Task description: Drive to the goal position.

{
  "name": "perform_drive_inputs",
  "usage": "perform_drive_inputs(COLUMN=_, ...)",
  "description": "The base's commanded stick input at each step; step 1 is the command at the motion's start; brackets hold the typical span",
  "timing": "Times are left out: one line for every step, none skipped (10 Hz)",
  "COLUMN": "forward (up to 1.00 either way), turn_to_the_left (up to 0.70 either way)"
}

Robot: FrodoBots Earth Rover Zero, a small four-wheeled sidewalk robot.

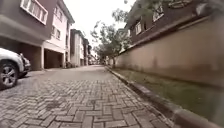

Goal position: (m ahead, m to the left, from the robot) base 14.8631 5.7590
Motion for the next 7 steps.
perform_drive_inputs(forward=0.70, turn_to_the_left=0.00)
perform_drive_inputs(forward=0.70, turn_to_the_left=0.00)
perform_drive_inputs(forward=0.70, turn_to_the_left=0.00)
perform_drive_inputs(forward=0.70, turn_to_the_left=0.00)
perform_drive_inputs(forward=0.70, turn_to_the_left=0.00)
perform_drive_inputs(forward=0.70, turn_to_the_left=0.00)
perform_drive_inputs(forward=0.70, turn_to_the_left=0.00)
